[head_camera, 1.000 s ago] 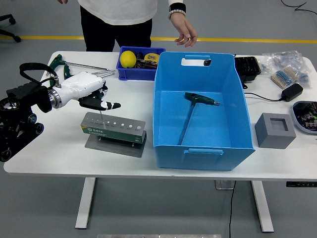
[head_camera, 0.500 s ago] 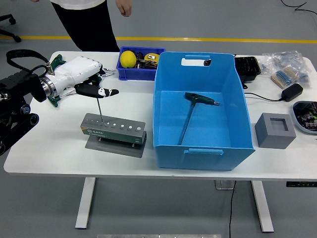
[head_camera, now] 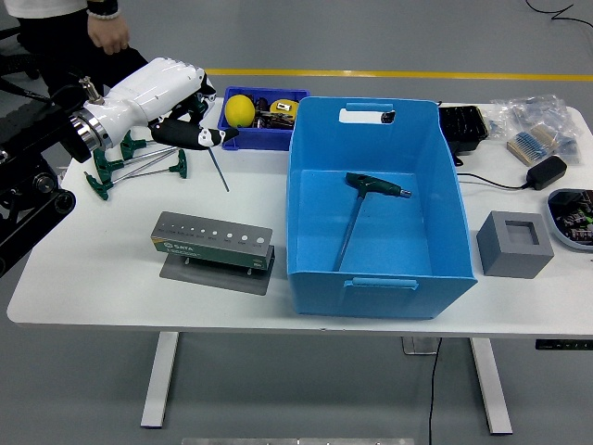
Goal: Lift tool from toolbox,place it in box,lift tool from toolbox,place it in box
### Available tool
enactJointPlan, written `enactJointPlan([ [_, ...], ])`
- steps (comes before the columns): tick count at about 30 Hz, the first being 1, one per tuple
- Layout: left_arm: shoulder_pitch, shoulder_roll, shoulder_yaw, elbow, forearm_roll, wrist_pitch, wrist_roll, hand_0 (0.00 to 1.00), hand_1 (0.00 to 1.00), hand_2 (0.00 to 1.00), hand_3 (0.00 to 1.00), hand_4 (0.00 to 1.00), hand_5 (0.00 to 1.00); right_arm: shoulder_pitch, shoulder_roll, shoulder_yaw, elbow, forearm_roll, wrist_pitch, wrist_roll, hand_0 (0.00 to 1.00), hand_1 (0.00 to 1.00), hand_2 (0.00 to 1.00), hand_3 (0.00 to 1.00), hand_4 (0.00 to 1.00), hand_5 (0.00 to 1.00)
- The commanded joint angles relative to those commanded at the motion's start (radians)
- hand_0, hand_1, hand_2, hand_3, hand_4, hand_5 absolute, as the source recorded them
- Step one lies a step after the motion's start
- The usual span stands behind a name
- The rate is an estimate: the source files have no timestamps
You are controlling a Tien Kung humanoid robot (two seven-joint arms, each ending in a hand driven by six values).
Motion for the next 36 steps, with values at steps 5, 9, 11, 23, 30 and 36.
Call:
enactJointPlan([
  [5,-0.002,-0.039,0.003,-0.064,-0.044,0.081,-0.022,0.157,0.002,0.003,0.023,0.756,0.532,0.0,0.001,0.004,0.0,-0.007,-0.001,-0.002,0.727,0.703,0.753,0.591,0.832,0.722],
  [9,-0.012,-0.09,0.035,-0.096,-0.06,0.123,-0.031,0.157,0.002,0.005,0.023,0.758,0.526,-0.002,0.003,0.01,0.001,-0.016,-0.002,-0.004,0.727,0.702,0.753,0.591,0.832,0.722],
  [11,-0.019,-0.119,0.058,-0.094,-0.057,0.129,-0.026,0.157,0.002,0.005,0.023,0.758,0.526,-0.003,0.004,0.014,0.001,-0.023,-0.002,-0.006,0.727,0.702,0.753,0.591,0.832,0.722],
  [23,-0.054,-0.293,0.217,0.089,-0.024,0.048,0.039,0.279,0.148,0.183,0.34,0.794,0.459,-0.001,0.004,0.031,0.005,-0.054,-0.005,-0.012,0.727,0.702,0.753,0.591,0.831,0.724],
  [30,-0.054,-0.33,0.273,0.115,-0.036,0.012,0.044,0.503,0.606,0.727,0.66,0.871,0.569,0.001,0.002,0.033,0.007,-0.057,-0.006,-0.012,0.726,0.702,0.753,0.591,0.83,0.723],
  [36,-0.057,-0.334,0.282,0.109,-0.042,0.013,0.034,0.576,0.692,0.859,0.692,0.883,0.61,0.002,0.001,0.033,0.007,-0.057,-0.005,-0.013,0.726,0.703,0.753,0.591,0.829,0.724],
])
